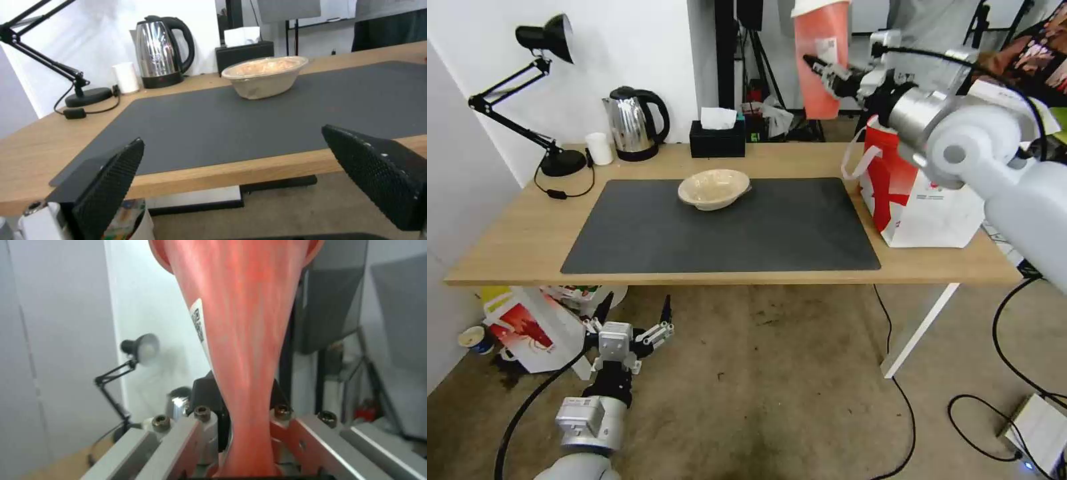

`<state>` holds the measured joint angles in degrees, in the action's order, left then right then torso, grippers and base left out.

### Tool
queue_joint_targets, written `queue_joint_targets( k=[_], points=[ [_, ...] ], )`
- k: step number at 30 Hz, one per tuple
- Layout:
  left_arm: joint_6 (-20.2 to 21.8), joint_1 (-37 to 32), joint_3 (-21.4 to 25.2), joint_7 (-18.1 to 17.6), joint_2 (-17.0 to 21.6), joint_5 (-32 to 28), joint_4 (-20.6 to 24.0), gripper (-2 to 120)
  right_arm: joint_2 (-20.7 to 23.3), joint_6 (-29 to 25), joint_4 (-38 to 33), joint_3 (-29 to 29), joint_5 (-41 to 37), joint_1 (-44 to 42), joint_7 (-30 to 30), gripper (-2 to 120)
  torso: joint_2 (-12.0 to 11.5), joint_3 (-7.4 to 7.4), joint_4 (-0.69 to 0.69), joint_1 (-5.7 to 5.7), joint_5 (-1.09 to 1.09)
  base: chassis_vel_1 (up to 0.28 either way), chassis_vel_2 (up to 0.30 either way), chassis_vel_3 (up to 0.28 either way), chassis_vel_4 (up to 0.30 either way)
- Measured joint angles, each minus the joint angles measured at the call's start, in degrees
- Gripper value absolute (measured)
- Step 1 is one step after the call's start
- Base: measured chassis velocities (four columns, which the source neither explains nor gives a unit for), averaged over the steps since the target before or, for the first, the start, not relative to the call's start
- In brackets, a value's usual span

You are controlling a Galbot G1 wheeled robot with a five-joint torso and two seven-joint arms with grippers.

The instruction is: Pick up the trash from the table and place it into the takeout bag.

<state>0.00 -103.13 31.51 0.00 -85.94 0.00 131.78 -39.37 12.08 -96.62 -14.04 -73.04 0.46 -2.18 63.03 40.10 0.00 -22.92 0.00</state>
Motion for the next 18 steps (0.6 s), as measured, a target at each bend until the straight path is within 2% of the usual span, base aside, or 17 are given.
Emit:
queue_joint_targets(
  k=[5,15,18],
  points=[
    [0.0,0.0,0.0,0.0,0.0,0.0,0.0,100,0.8,-0.9,3.9,0.9,4.1,1.9,-2.4,7,0.0,0.0,0.0,0.0,0.01,0.0,0.0,0.0,0.0],
    [0.0,0.0,0.0,0.0,0.0,0.0,0.0,100,2.8,-1.1,4.5,1.4,8.5,0.7,-5.5,7,0.0,0.0,0.0,0.0,0.0,0.0,0.0,0.0,0.0],
    [0.0,0.0,0.0,0.0,0.0,0.0,0.0,100,3.3,-1.5,5.3,1.8,12.8,0.2,-8.2,7,0.0,0.01,0.0,0.0,0.0,0.0,0.0,0.0,0.0]
  ],
)
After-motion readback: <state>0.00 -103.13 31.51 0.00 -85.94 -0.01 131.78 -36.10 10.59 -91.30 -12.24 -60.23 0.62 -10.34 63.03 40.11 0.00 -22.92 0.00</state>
